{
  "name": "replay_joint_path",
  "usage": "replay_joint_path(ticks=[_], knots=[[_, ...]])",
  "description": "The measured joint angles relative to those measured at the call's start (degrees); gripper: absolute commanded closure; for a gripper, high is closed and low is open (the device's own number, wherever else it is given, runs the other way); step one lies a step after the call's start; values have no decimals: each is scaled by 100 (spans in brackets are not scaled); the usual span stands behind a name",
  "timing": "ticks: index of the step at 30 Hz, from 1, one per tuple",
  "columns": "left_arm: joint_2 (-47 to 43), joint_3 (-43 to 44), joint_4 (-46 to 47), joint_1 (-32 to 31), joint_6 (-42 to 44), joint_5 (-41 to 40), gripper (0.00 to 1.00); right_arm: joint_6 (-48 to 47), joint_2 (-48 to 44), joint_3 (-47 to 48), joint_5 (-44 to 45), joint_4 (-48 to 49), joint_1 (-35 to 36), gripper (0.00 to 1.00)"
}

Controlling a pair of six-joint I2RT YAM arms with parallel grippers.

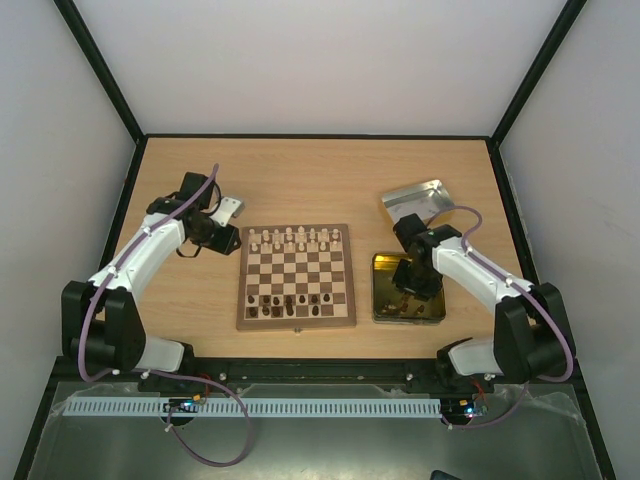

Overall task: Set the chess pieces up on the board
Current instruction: Pick up the chess piece from the storage box.

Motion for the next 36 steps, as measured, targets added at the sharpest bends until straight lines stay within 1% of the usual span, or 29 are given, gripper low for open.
replay_joint_path(ticks=[7,29,36], knots=[[0,0,2,0,0,-2,66,-103,70,-33,-2,35,-144,67],[-70,-2,7,0,2,-9,66,-122,140,-260,-94,310,-151,74],[-72,-7,7,0,2,-9,66,-125,219,-289,-98,417,-151,81]])
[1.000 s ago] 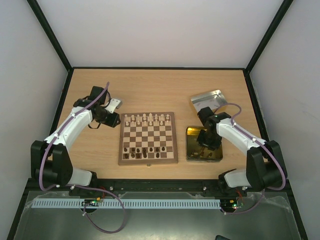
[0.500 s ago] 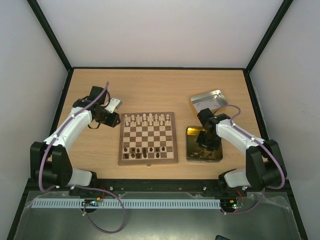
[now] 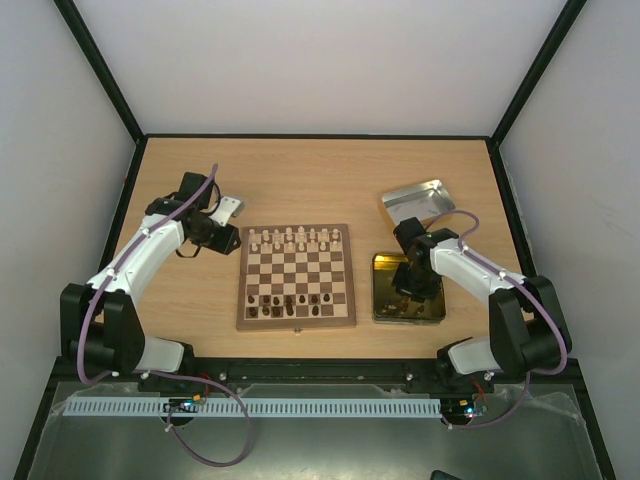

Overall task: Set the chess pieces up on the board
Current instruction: Pick up the chess piece from the storage box.

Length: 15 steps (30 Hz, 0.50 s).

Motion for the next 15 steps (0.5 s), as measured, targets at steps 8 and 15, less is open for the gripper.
replay_joint_path(ticks=[8,15], knots=[[-57,-7,2,0,-2,0,66,-9,17,0,4,11,0,87],[-101,-7,7,0,0,0,66,-15,17,2,9,4,0,92]])
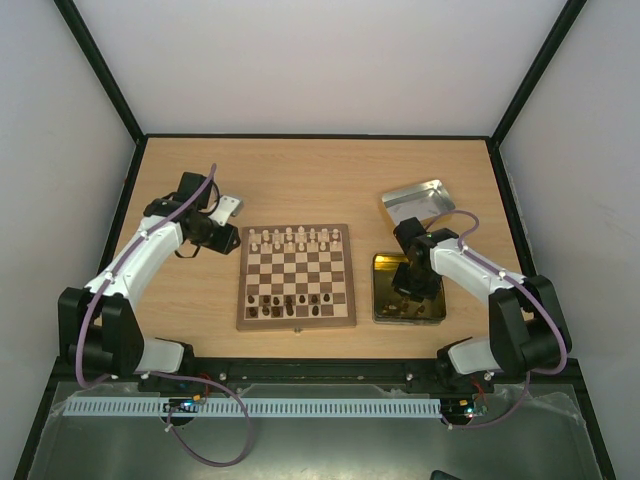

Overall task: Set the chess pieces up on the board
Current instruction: Pick up the chess piece from the storage box.

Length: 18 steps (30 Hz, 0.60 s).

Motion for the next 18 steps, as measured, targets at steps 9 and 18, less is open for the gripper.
replay_joint_path(ticks=[9,18], knots=[[-35,-33,24,0,0,2,66,2,0,4,4,-15,0,98],[-63,-42,33,0,0,7,66,0,-109,177,138,-284,0,98]])
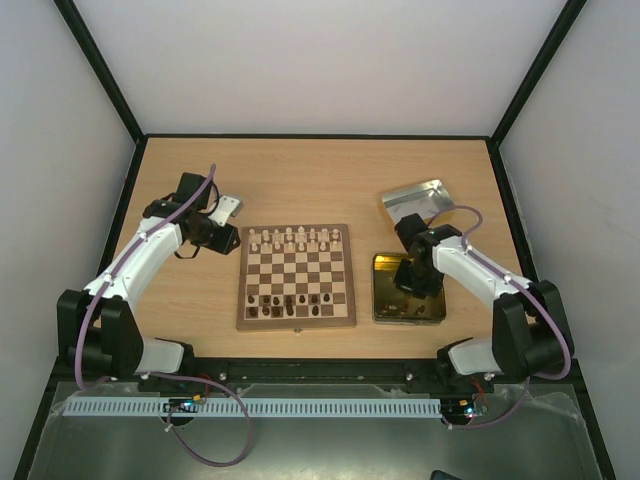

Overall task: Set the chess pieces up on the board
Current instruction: Pick up the chess piece from the storage box, then place the chess piece on the chessboard.

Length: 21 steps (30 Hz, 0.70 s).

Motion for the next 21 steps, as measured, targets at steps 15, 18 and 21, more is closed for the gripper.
replay_joint_path(ticks=[15,18,21], knots=[[-2,0,0,0,0,39,66,-138,-380,835,197,-866,85,98],[-2,0,0,0,2,48,66,-105,-400,1158,203,-1049,350,98],[-2,0,0,0,2,57,66,39,-391,1484,186,-1163,901,98]])
